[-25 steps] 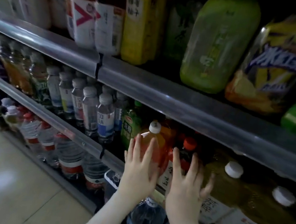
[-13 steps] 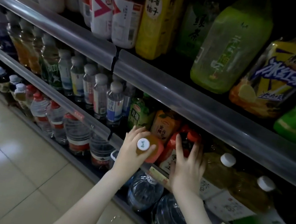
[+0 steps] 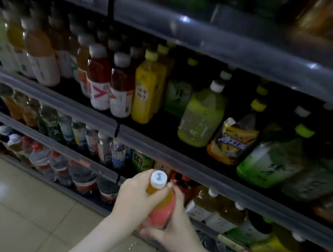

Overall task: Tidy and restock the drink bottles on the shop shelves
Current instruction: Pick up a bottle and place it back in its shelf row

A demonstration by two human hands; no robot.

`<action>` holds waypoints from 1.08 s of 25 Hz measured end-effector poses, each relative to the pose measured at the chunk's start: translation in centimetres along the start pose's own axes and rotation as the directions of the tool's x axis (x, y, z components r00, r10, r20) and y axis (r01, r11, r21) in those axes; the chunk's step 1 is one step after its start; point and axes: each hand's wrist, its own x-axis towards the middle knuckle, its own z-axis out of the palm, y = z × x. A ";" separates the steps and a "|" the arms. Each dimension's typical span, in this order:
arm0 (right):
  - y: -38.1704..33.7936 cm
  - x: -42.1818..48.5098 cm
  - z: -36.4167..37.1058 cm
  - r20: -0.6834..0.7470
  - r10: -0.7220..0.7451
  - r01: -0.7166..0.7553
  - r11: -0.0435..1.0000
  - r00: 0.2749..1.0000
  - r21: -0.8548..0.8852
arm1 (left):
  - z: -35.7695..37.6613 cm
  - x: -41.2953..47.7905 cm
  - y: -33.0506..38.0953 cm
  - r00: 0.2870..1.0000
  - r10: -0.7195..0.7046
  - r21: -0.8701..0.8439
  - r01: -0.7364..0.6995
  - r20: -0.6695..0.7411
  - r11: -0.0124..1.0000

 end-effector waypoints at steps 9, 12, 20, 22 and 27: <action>-5.0 -14.4 -12.2 -0.249 -0.005 0.078 0.955 0.968 0.285 | -1.9 -1.1 17.9 0.623 0.004 -0.149 0.181 0.782 0.972; -3.2 -19.1 -17.8 -0.243 -0.018 0.082 0.963 0.970 0.257 | 2.4 -3.7 20.1 0.489 0.075 -0.218 0.242 0.869 0.946; 1.6 -28.0 -32.0 -0.366 0.055 -0.038 0.998 0.929 0.053 | 15.8 -9.4 29.0 0.686 0.025 0.062 -0.103 0.727 0.993; 2.1 -28.8 -33.3 -0.385 0.078 -0.079 0.997 0.920 0.012 | 17.8 -9.9 30.4 0.687 0.051 0.091 -0.169 0.725 0.981; 4.0 -29.2 -35.9 -0.618 0.113 -0.081 0.993 0.778 0.080 | 21.5 -10.2 33.3 0.648 0.087 0.112 -0.260 0.757 0.959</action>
